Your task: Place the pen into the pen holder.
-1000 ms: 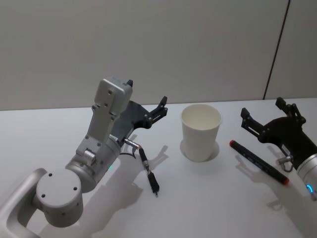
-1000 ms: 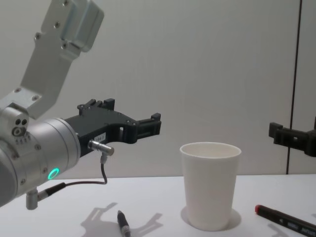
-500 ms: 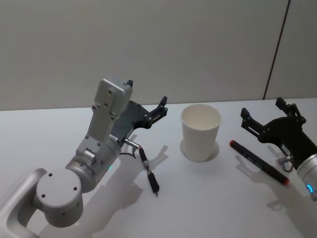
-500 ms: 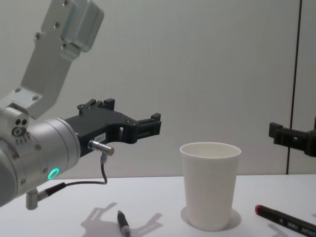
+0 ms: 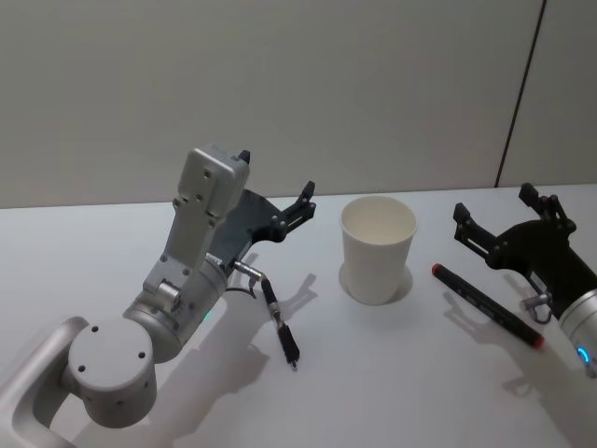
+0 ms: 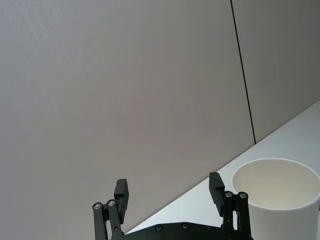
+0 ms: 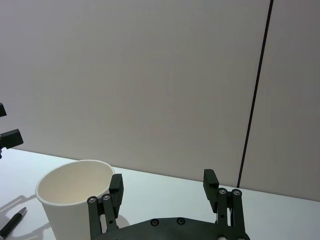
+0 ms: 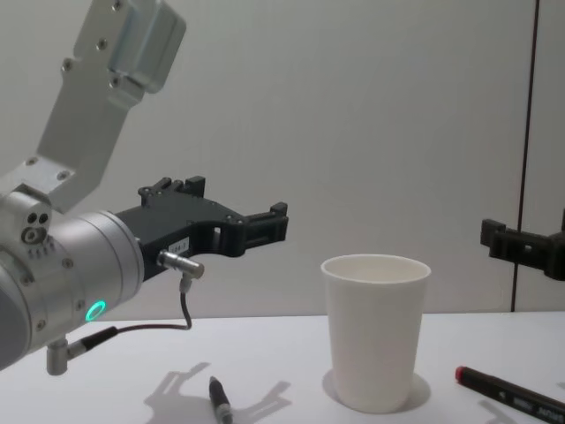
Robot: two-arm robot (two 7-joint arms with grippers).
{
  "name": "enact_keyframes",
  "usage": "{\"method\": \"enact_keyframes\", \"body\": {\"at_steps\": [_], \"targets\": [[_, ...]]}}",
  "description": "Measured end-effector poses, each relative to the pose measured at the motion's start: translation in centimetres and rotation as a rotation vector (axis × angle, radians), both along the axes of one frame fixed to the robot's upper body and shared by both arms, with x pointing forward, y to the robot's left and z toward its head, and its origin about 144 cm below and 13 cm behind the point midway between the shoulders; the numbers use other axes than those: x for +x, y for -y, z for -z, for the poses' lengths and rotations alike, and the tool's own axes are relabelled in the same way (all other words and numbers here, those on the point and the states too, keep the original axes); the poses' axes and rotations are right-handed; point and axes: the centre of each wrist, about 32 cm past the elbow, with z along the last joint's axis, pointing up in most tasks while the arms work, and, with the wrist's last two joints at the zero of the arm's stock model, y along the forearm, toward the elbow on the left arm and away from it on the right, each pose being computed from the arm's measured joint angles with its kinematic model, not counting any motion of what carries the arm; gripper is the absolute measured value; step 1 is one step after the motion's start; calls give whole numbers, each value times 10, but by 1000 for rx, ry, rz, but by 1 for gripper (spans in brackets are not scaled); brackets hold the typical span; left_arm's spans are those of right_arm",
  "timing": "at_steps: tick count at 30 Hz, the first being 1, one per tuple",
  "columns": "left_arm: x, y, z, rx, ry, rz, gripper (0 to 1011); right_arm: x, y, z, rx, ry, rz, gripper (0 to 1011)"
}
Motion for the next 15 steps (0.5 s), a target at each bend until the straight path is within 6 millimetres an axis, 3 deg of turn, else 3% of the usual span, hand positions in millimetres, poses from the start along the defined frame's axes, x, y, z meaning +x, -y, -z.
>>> {"method": "enact_keyframes", "body": {"at_steps": [15], "targets": [[0, 0, 0, 0, 0, 0, 1001, -1, 9, 0, -1, -6, 8, 1001]]}}
